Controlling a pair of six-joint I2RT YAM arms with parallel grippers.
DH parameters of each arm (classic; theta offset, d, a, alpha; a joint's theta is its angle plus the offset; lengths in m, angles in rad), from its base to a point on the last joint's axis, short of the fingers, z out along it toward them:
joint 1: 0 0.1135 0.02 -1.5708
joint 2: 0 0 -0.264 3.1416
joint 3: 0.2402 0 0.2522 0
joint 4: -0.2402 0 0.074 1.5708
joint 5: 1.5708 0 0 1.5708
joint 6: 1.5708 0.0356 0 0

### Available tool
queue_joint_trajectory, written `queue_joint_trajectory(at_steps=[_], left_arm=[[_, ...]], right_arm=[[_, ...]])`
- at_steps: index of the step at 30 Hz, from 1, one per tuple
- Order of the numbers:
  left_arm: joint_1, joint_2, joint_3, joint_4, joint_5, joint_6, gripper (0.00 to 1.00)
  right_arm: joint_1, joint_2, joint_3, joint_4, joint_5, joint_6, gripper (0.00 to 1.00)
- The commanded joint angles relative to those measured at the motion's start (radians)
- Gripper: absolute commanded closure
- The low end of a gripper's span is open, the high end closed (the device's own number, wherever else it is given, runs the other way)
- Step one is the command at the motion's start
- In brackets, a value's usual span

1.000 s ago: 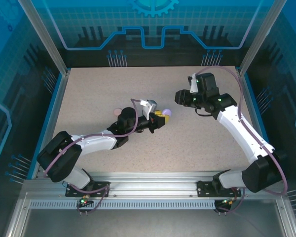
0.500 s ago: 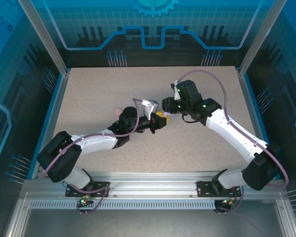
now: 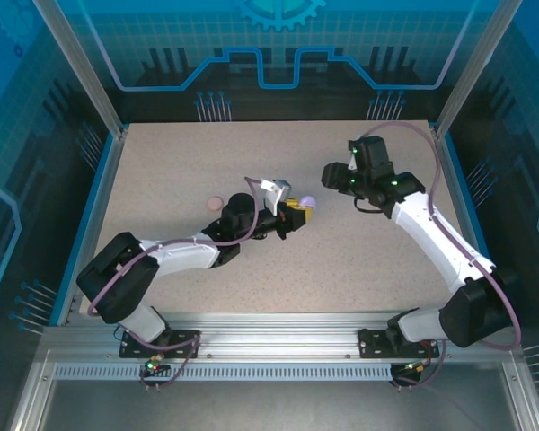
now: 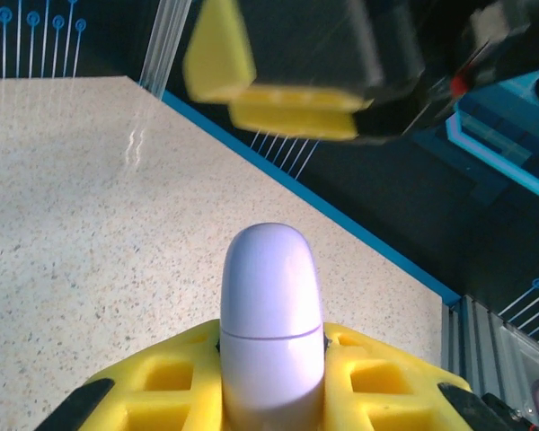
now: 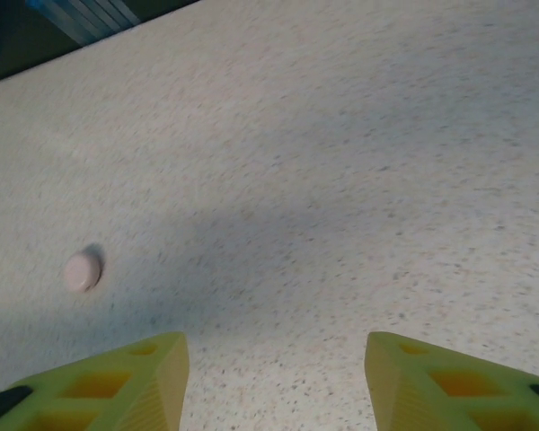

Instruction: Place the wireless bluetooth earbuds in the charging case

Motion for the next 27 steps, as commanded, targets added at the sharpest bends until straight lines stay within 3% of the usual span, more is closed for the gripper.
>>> queue_joint_trajectory(at_steps=[1,5,12,20,27], left_arm=[[0.002,0.05,0.024,0.026,-0.032,-0.062,1.0],[0.002,0.126,0.054,-0.003,-0.05,-0.14,1.0],[0.008,0.262,0.182,-0.201,-0.059,-0.327,1.0],[0.063,0.4,0.26,-0.293,-0.017,-0.506,1.0],[0.128,0.481,0.327,-0.36,0.052,-0.553,0.94]], right_arm=[[-0.062,-0.064,-0.066,-0.029,-0.016,0.021,0.42],[-0.13,-0.114,-0.173,-0.018,-0.039,0.032,0.4],[-0.185,-0.167,-0.286,-0.015,-0.055,0.031,0.4],[-0.22,-0.189,-0.314,-0.022,-0.064,0.024,0.4],[-0.225,-0.191,-0.308,-0.022,-0.066,0.027,0.39]])
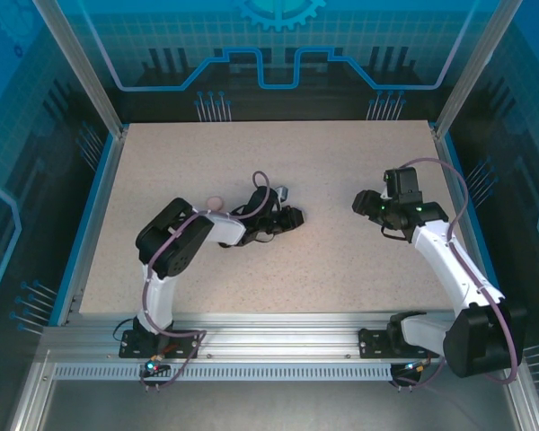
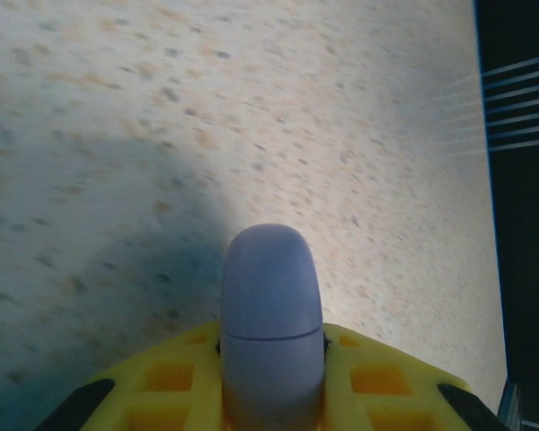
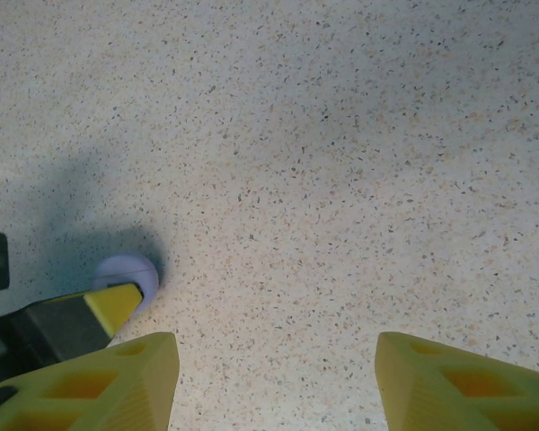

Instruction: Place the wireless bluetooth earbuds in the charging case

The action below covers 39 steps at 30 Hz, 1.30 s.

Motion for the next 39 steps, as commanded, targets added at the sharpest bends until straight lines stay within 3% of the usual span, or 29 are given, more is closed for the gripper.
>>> queue_joint_trajectory(at_steps=[1,7,16,23,26,31,35,36,38,39], left_arm=[[0.024,0.035,0.065,-0.062,0.06,-0.041,0.92],[0.048,0.056,0.116,-0.161,0.069,-0.008,0.67],[0.068,0.013,0.109,-0.217,0.055,0.032,0.48],[0.095,-0.11,0.065,-0.297,0.005,0.087,0.32],[0.116,-0.181,0.048,-0.342,0.004,0.116,0.13],[0.142,-0.337,0.026,-0.461,-0.04,0.195,0.06],[0.169,-0.474,-0.005,-0.525,-0.089,0.252,0.04],[0.171,-0.51,-0.011,-0.546,-0.116,0.28,0.04],[0.172,-0.58,-0.017,-0.583,-0.178,0.342,0.01],[0.172,-0.615,-0.022,-0.593,-0.22,0.377,0.01]], right_arm=[[-0.017,-0.018,-0.002,-0.009,-0.011,0.007,0.39],[-0.018,-0.025,-0.004,-0.014,-0.007,0.007,0.39],[-0.027,-0.044,0.005,-0.033,-0.006,0.002,0.39],[-0.033,-0.066,0.023,-0.059,-0.012,-0.004,0.38],[-0.036,-0.074,0.03,-0.07,-0.012,-0.005,0.38],[-0.045,-0.095,0.041,-0.088,-0.011,-0.011,0.35],[-0.054,-0.104,0.046,-0.097,-0.001,-0.023,0.29],[-0.058,-0.104,0.051,-0.101,0.007,-0.028,0.23],[-0.07,-0.097,0.06,-0.112,0.029,-0.041,0.0],[-0.076,-0.091,0.069,-0.116,0.041,-0.052,0.0]])
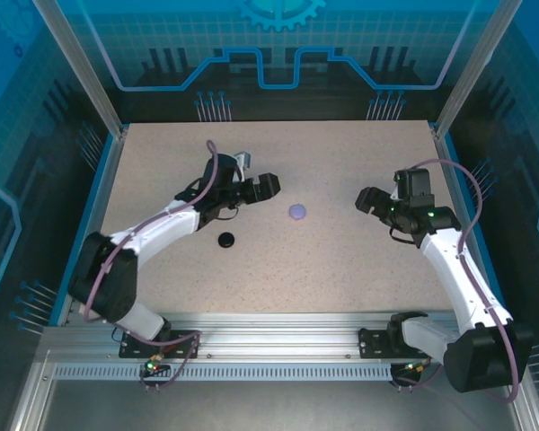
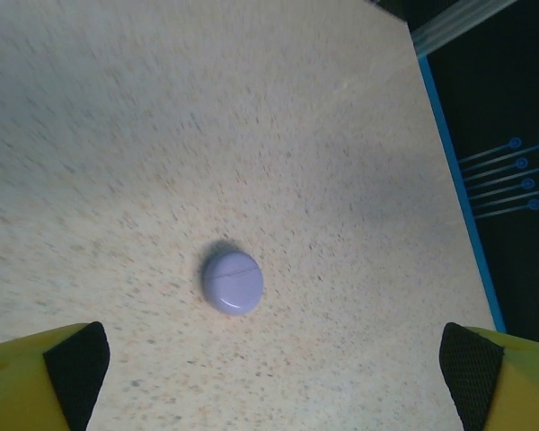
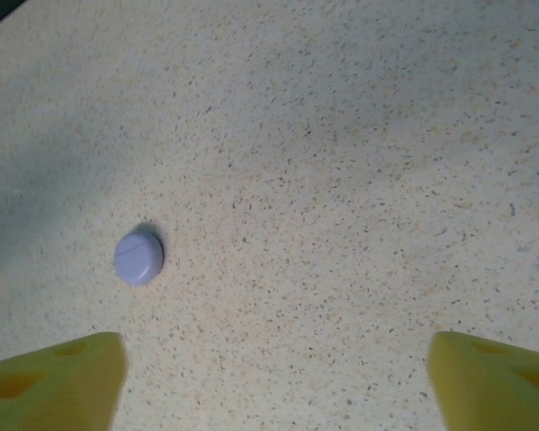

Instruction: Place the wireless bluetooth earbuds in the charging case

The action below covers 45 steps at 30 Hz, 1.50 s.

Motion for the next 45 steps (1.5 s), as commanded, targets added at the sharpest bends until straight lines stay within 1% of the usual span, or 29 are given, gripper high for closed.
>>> queue_joint_trajectory(at_steps=[1,3,5,8,10,13,17,21,24,25,28,29,32,34,35,38,40,41,43,45], left_arm=[[0.008,-0.106,-0.034,-0.101,-0.146,0.154,0.01],[0.009,-0.161,-0.051,-0.107,-0.221,0.212,0.01],[0.011,-0.209,-0.083,-0.089,-0.289,0.27,0.01],[0.012,-0.291,-0.178,0.012,-0.385,0.377,0.01],[0.011,-0.353,-0.28,0.155,-0.448,0.474,0.01],[0.022,-0.426,-0.417,0.346,-0.514,0.602,0.01],[0.112,-0.482,-0.504,0.387,-0.545,0.654,0.01],[0.253,-0.518,-0.6,0.435,-0.537,0.627,0.01],[0.321,-0.491,-0.662,0.488,-0.51,0.607,0.01],[0.33,-0.475,-0.68,0.515,-0.51,0.596,0.01],[0.336,-0.388,-0.735,0.68,-0.489,0.591,0.01],[0.338,-0.341,-0.739,0.716,-0.483,0.59,0.01],[0.344,-0.19,-0.769,0.913,-0.444,0.606,0.01],[0.345,-0.113,-0.77,0.977,-0.41,0.616,0.01],[0.347,-0.089,-0.761,0.983,-0.39,0.619,0.01],[0.351,-0.015,-0.743,1.011,-0.344,0.635,0.01],[0.353,0.012,-0.73,1.022,-0.333,0.639,0.01],[0.358,0.0,-0.715,0.968,-0.32,0.632,0.01],[0.368,0.007,-0.689,0.941,-0.307,0.628,0.01],[0.389,0.008,-0.666,0.892,-0.271,0.615,0.01]], right_arm=[[-0.032,0.006,0.05,-0.039,0.054,-0.041,0.0],[-0.04,0.025,0.073,-0.045,0.099,-0.066,0.0],[-0.041,0.047,0.088,-0.039,0.172,-0.091,0.0],[-0.041,0.081,0.068,0.014,0.333,-0.116,0.0],[-0.04,0.081,-0.004,0.126,0.426,-0.143,0.0],[-0.028,0.061,-0.162,0.391,0.485,-0.241,0.0],[-0.023,0.098,-0.262,0.606,0.505,-0.333,0.0],[-0.017,0.163,-0.337,0.789,0.498,-0.41,0.0],[-0.005,0.202,-0.375,0.892,0.477,-0.451,0.0],[-0.001,0.215,-0.392,0.941,0.467,-0.464,0.0],[0.007,0.278,-0.455,1.113,0.424,-0.51,0.0],[0.007,0.284,-0.448,1.117,0.406,-0.524,0.0],[0.006,0.314,-0.523,1.312,0.32,-0.537,0.0],[0.011,0.34,-0.568,1.422,0.279,-0.564,0.0],[0.01,0.339,-0.57,1.419,0.249,-0.572,0.0],[0.011,0.412,-0.597,1.545,0.215,-0.596,0.0],[0.002,0.405,-0.544,1.424,0.17,-0.596,0.0],[-0.004,0.41,-0.547,1.441,0.153,-0.598,0.0],[-0.015,0.409,-0.545,1.431,0.134,-0.593,0.0],[-0.016,0.408,-0.54,1.422,0.129,-0.59,0.0]])
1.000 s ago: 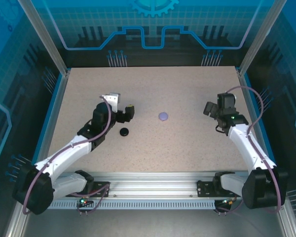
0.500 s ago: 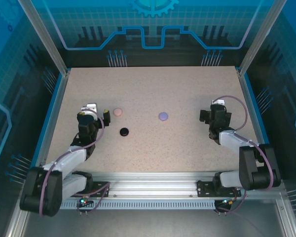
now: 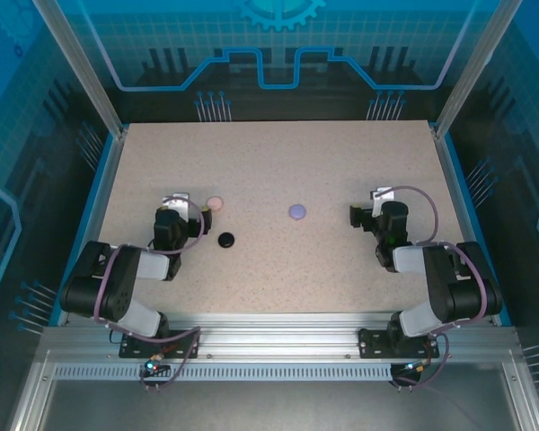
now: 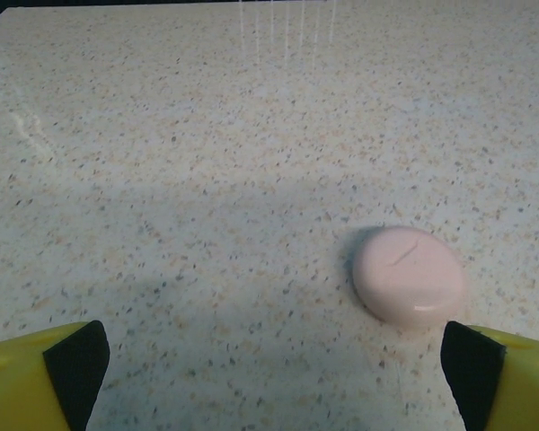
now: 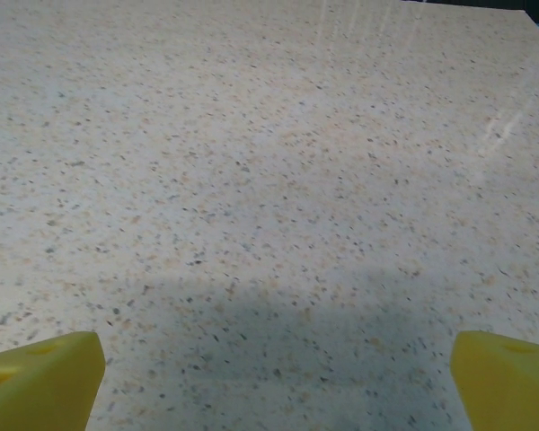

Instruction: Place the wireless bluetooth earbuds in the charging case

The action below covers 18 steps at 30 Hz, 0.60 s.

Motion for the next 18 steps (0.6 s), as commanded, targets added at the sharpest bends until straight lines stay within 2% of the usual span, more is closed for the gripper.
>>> queue_joint_trajectory(at_steps=[1,5,18], left_arm=[[0.034,0.004,0.062,-0.025,0.077,-0.006,0.01],[0.083,0.007,0.094,-0.084,0.146,-0.044,0.01],[0.092,0.009,0.093,-0.083,0.157,-0.047,0.01]], right_arm=[[-0.013,0.004,0.026,0.046,-0.053,-0.015,0.0],[-0.016,0.004,0.026,0.047,-0.056,-0.014,0.0],[0.001,0.006,0.024,0.055,-0.027,-0.021,0.0]])
